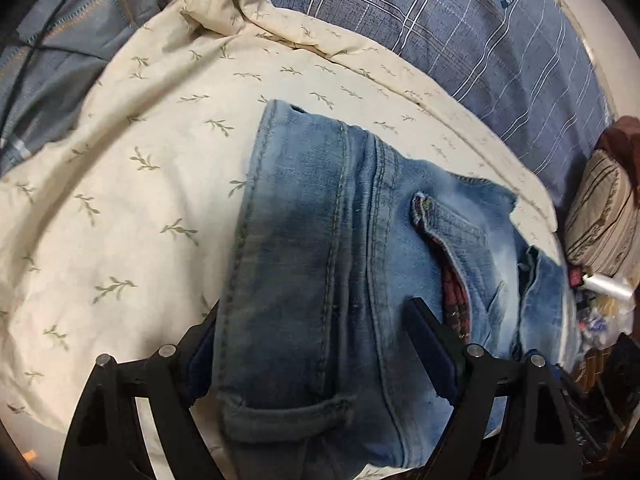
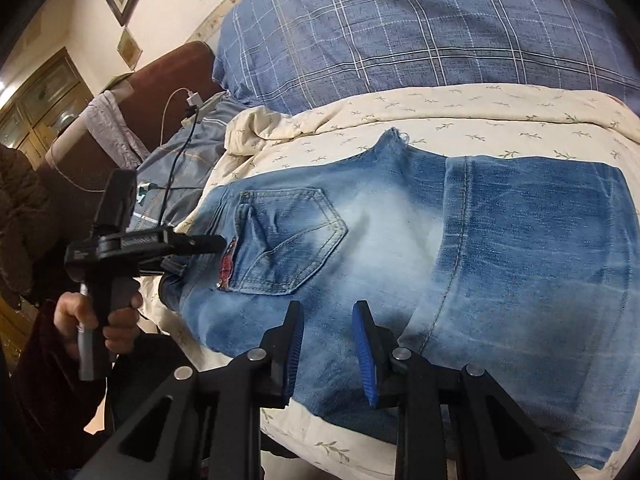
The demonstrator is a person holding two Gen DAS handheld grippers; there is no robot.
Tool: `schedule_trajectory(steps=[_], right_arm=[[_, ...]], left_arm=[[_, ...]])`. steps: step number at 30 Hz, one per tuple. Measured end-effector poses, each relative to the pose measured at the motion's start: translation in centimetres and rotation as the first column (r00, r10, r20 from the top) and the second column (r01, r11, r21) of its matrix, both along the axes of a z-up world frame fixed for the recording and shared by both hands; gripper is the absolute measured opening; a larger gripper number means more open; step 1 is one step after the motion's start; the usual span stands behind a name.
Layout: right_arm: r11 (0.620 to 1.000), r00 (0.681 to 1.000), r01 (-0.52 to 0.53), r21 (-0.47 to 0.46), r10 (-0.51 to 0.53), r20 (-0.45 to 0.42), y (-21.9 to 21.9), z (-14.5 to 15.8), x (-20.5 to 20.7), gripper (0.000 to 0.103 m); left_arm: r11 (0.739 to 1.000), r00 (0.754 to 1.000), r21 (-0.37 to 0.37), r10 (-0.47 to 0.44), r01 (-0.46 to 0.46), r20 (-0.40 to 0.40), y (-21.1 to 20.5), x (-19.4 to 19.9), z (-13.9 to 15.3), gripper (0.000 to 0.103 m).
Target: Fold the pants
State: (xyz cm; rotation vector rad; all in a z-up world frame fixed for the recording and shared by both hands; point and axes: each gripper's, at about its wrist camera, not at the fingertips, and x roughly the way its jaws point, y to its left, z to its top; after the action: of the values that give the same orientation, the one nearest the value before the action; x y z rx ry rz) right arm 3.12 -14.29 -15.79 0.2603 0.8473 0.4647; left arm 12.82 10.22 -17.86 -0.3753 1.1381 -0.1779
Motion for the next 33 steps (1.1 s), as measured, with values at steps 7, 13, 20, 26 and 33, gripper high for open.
schedule_trajectory(steps=[7, 13, 20, 26, 33], right_arm=[[0.999, 0.999, 0.037, -0.003, -0.037, -0.012, -0.6, -0.3, 0.9, 0.028], [0.996, 0.996, 0.09, 0.006, -0.09, 0.006, -1.8, -0.1, 0.8, 0.028], [0.973, 0.978, 0.207, 0.1, -0.209, 0.006, -5.7, 0.5, 0.5, 0.028], [0.944, 0.957, 0.282, 0.17, -0.29, 0.023, -9.0, 1.7, -0.5, 0.028], [0.892, 0.92, 0.368, 0.264, -0.39, 0.037, -13.5, 2.3, -2.1, 0.028]], left_arm=[[1.0, 0.999, -0.018, -0.023, 0.024, 0.048, -0.3, -0.2, 0.8, 0.031], [1.0, 0.993, 0.016, -0.027, 0.026, 0.114, -0.9, -1.0, 2.6, 0.023], [0.995, 0.974, 0.059, -0.088, 0.077, 0.211, -3.6, -2.1, 7.1, 0.022], [0.984, 0.948, 0.103, -0.167, 0.144, 0.271, -7.7, -3.3, 10.6, 0.021], [0.944, 0.895, 0.185, -0.32, 0.273, 0.31, -15.2, -4.7, 13.3, 0.02]])
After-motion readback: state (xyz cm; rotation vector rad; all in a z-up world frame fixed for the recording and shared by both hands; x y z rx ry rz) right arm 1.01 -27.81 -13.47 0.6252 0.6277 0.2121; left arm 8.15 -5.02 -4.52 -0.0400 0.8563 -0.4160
